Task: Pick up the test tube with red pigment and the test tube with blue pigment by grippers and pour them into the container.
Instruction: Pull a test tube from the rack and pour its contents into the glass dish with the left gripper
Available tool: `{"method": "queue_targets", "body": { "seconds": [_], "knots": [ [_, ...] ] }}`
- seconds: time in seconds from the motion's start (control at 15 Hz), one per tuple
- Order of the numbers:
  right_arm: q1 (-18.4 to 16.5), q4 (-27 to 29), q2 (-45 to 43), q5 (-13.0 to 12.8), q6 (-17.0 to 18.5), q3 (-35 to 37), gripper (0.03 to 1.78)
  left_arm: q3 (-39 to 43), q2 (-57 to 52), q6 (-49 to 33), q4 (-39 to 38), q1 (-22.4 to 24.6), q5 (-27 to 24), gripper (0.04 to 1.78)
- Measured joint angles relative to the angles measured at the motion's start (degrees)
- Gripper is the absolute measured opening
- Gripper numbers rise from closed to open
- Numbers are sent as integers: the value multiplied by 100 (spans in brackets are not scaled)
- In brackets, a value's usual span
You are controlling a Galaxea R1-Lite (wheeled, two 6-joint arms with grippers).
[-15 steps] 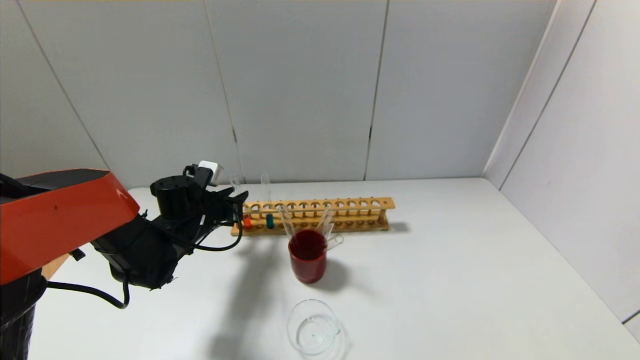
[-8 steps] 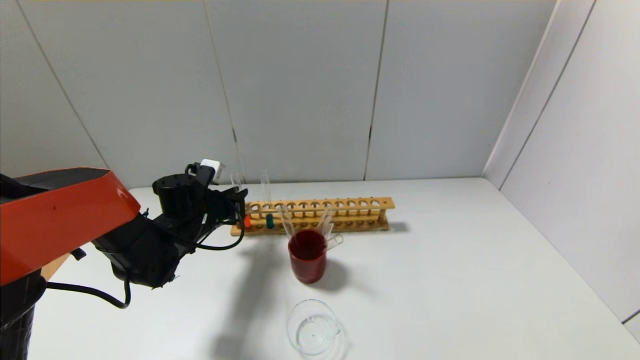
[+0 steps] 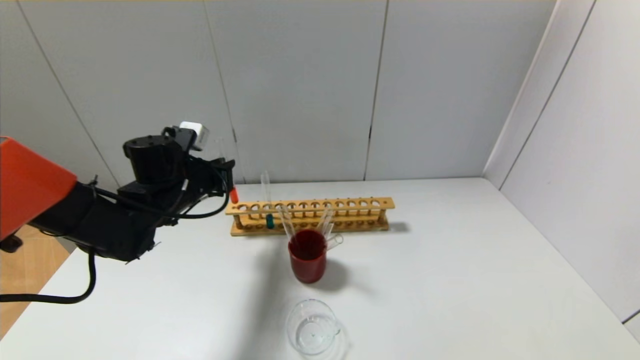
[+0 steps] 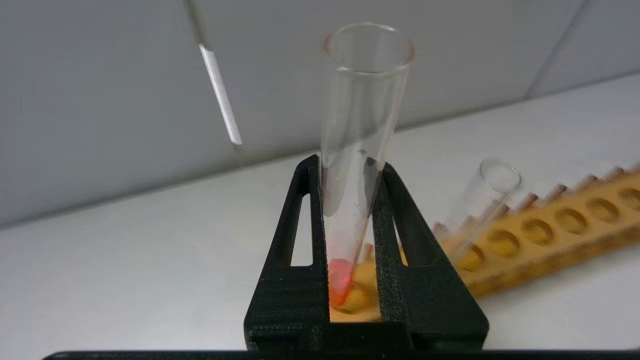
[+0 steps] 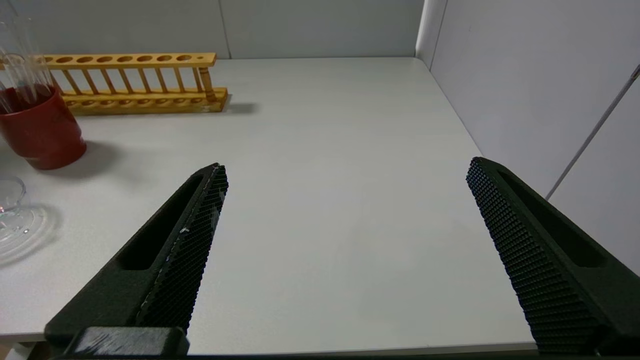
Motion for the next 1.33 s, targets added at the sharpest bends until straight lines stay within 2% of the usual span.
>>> {"method": "queue_targets", "body": {
  "seconds": [0.67,0.93,1.33],
  "knots": [
    [1,0,0,0,0,0,174,-284,-3196,146,3307,-269,16,31],
    [1,0,0,0,-2,0,174,511,-4250,524,4187,-322,18,31],
    [0,0,0,0,0,0,174,2115,-5289,1440,4404,-330,-21,31]
  ]
}}
